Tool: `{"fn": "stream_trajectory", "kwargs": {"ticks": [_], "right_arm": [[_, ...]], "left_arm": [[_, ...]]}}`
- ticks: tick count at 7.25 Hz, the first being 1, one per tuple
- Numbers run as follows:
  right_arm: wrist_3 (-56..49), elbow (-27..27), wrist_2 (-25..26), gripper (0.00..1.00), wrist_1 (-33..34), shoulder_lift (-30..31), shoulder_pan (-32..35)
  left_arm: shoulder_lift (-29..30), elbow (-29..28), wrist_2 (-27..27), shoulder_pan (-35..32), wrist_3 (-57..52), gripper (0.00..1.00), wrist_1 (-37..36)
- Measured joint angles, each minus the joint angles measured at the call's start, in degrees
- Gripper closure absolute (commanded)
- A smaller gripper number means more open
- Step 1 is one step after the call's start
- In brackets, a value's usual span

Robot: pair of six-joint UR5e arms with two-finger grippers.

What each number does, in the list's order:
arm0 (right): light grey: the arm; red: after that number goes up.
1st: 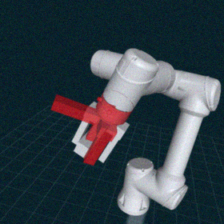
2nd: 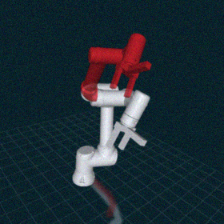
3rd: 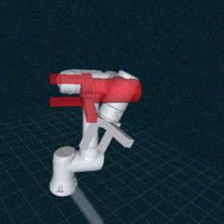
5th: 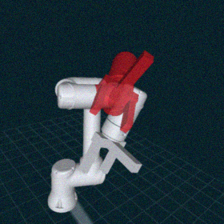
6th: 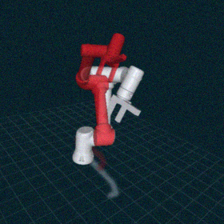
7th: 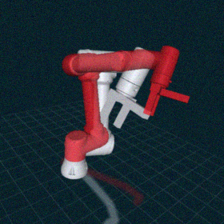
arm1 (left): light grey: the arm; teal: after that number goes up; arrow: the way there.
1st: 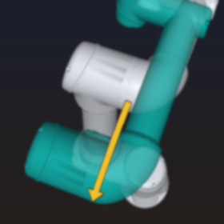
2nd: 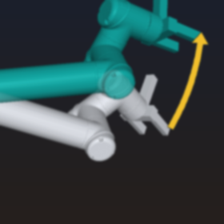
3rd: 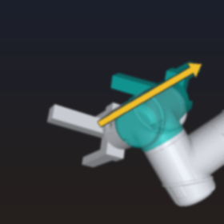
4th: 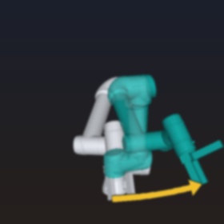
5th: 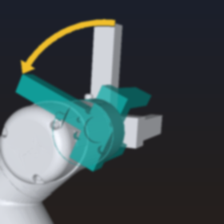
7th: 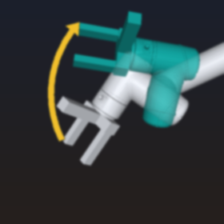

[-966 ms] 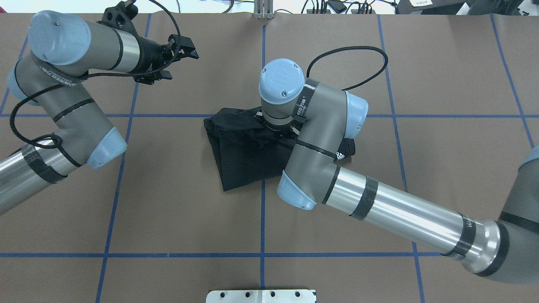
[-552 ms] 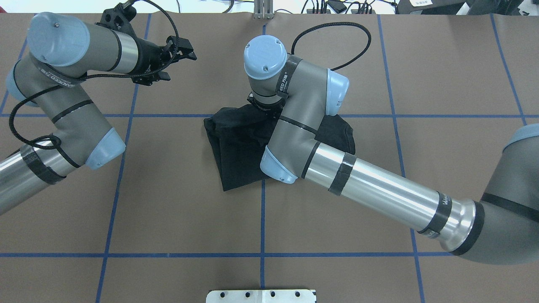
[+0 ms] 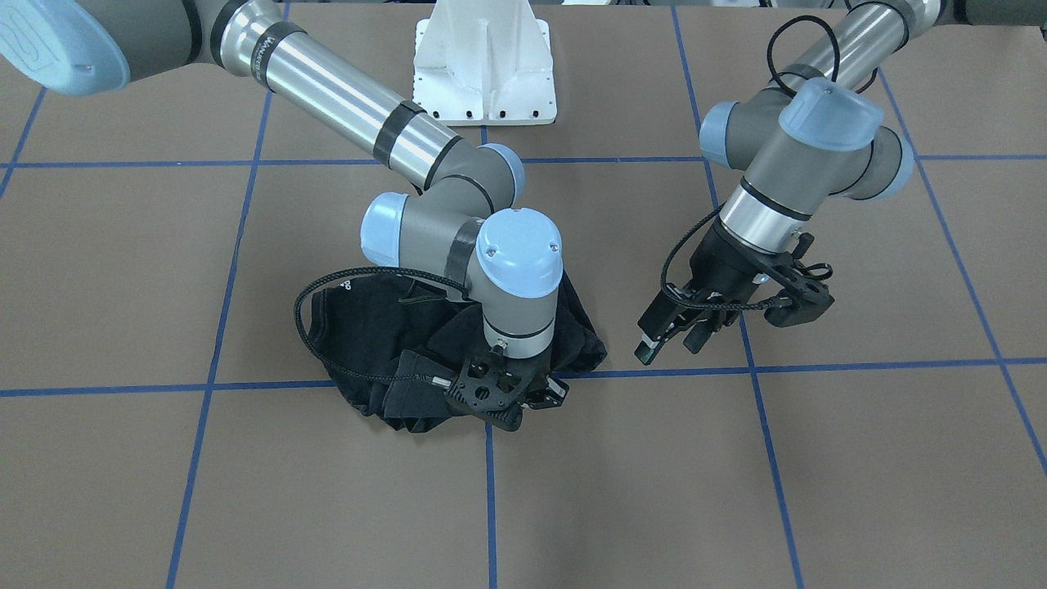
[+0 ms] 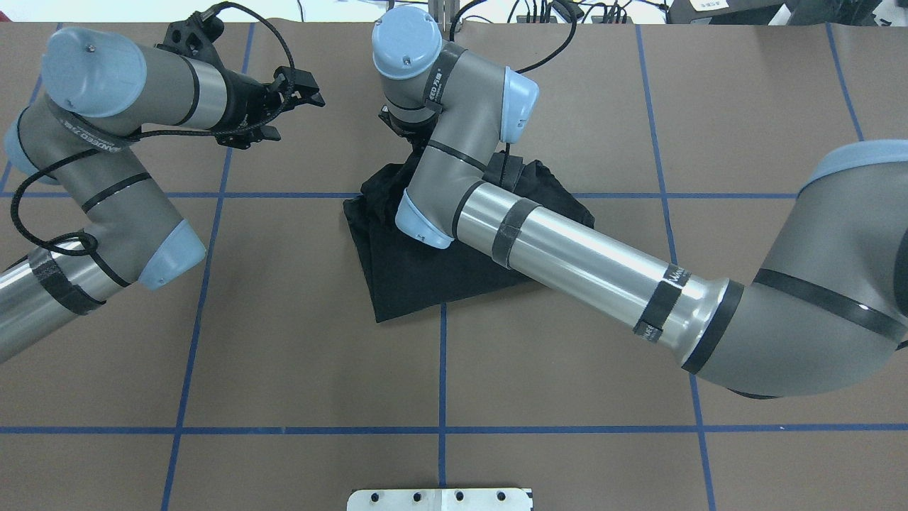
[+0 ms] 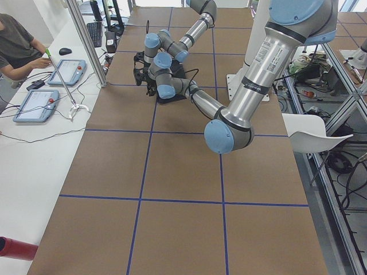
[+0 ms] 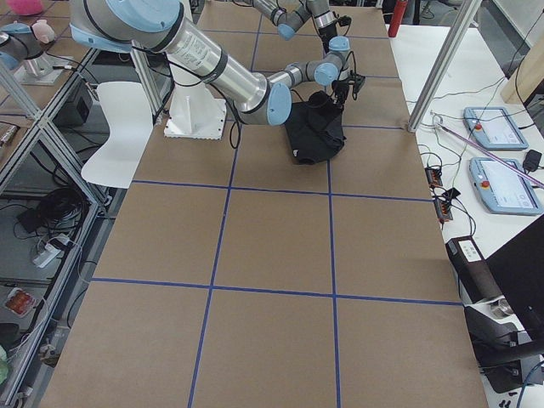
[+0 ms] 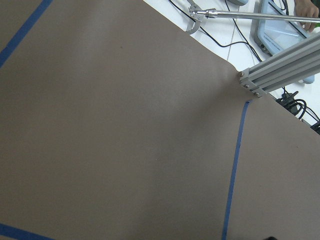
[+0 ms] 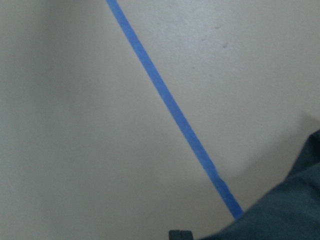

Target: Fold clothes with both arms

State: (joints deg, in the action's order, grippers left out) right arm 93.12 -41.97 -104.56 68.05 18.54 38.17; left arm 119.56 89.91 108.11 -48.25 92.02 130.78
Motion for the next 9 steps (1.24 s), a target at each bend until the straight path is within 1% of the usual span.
{"fn": "stream_trajectory", "kwargs": {"ticks": [1, 2, 3, 4, 5, 6, 7, 8, 9], "right_arm": [[0.0, 2.9, 0.2, 1.0, -2.3, -2.0, 0.6], [-0.3, 3.7, -1.0, 1.0, -2.3, -3.2, 1.4], [-0.6, 1.4, -3.3, 1.0, 1.0, -3.5, 1.9], [-1.0, -6.2, -4.9, 1.0, 7.8, -1.2, 1.3], [-1.7, -17.5, -5.5, 1.0, 15.0, 4.1, -0.5], [-2.2, -26.5, -5.4, 1.0, 19.6, 9.4, -2.7], [-2.3, -30.8, -5.2, 1.0, 21.7, 12.3, -4.6], [-2.4, -32.2, -5.0, 1.0, 22.4, 13.5, -5.9], [-2.5, -32.0, -4.4, 1.0, 22.6, 13.7, -6.7]], "left_arm": [[-0.2, 0.2, -0.1, 0.0, 0.1, 0.0, 0.0], [-0.4, 0.3, -0.1, 0.0, 0.0, 0.0, 0.0], [-0.6, 0.3, -0.1, 0.0, -0.1, 0.01, 0.0], [-0.7, 0.3, -0.1, 0.0, -0.3, 0.01, 0.0], [-0.8, 0.4, -0.1, 0.0, -0.3, 0.01, 0.0], [-0.9, 0.6, 0.0, 0.0, -0.3, 0.01, 0.0], [-1.0, 0.9, 0.0, -0.1, -0.3, 0.0, 0.0], [-1.1, 1.3, 0.1, -0.2, -0.3, 0.0, -0.1], [-1.4, 1.9, 0.1, -0.3, -0.4, 0.01, -0.1]]}}
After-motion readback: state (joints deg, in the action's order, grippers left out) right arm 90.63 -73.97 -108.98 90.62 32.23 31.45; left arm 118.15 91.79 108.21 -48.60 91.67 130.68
